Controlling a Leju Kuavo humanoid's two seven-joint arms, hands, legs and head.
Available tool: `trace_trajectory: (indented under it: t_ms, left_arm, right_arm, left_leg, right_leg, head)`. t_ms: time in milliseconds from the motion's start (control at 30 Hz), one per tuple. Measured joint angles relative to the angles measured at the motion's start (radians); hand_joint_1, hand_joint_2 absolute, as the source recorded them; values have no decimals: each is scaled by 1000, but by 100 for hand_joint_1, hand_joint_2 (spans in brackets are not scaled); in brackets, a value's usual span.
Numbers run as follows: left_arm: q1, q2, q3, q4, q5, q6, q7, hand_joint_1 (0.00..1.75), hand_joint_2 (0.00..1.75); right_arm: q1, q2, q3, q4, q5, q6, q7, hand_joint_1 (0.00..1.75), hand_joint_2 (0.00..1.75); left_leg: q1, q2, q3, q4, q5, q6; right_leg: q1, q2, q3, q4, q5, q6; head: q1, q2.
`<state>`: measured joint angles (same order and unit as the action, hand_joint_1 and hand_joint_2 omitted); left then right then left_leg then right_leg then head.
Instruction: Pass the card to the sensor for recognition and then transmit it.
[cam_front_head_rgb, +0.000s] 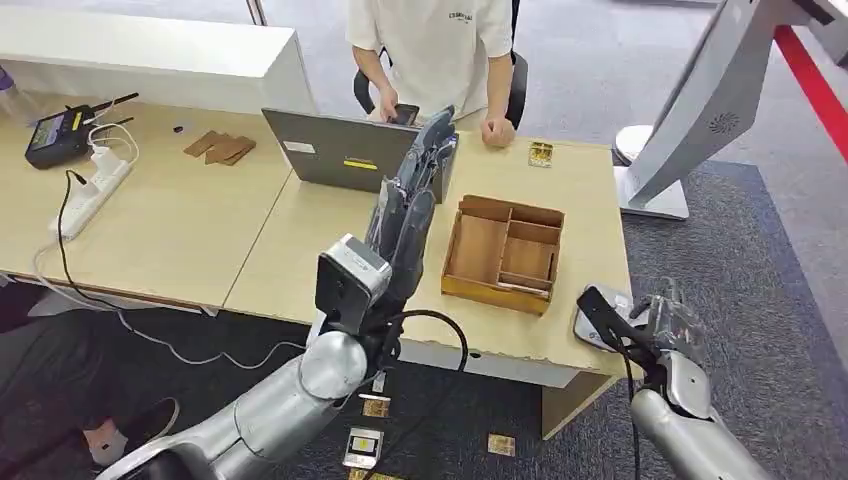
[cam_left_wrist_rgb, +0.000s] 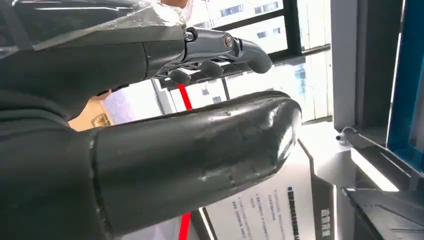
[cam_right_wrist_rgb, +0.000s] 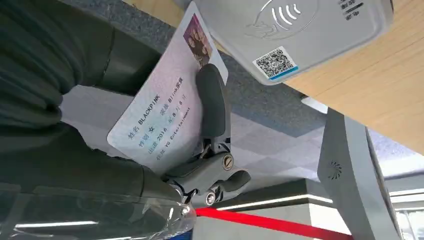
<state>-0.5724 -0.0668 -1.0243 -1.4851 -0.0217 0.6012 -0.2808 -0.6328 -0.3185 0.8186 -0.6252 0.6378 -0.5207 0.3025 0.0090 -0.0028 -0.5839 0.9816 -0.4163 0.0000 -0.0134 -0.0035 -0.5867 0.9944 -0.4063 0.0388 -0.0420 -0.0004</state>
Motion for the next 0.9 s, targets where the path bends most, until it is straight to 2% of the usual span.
trace_trajectory:
  t_ms: [167, 400, 600, 767, 900]
  left_arm:
    - [0, 0, 0, 0, -1, -4, 0, 0, 0]
    - [-1, -6, -1, 4, 5, -9, -8, 0, 0]
    - [-5, -10, -3, 16, 20, -21, -22, 0, 0]
    - [-8, -18, -5, 24, 37, -21, -35, 0, 0]
    - [-11, -25, -8, 33, 47, -26, -52, 0, 0]
  right_arm:
    - [-1, 0, -3, -2, -1, -21, 3, 175, 175]
    - [-29, -15, -20, -50, 3, -30, 43, 175, 175]
    - [-51, -20, -29, -94, 17, -51, 39, 175, 175]
    - [-82, -27, -35, -173, 69, -53, 61, 175, 175]
    - [-128, -32, -47, -250, 106, -26, 76, 175, 175]
  left_leg:
    - [0, 0, 0, 0, 0, 0]
    - [0, 0, 0, 0, 0, 0]
    - [0, 0, 0, 0, 0, 0]
    - [0, 0, 0, 0, 0, 0]
    - [0, 1, 0, 0, 0, 0]
  right_leg:
    - [0, 0, 0, 0, 0, 0]
    - [0, 0, 0, 0, 0, 0]
    - [0, 0, 0, 0, 0, 0]
    - [0, 0, 0, 0, 0, 0]
    - [0, 0, 0, 0, 0, 0]
  head:
    - [0, 0]
    - [0, 0]
    - [0, 0]
    - [0, 0]
    - [0, 0]
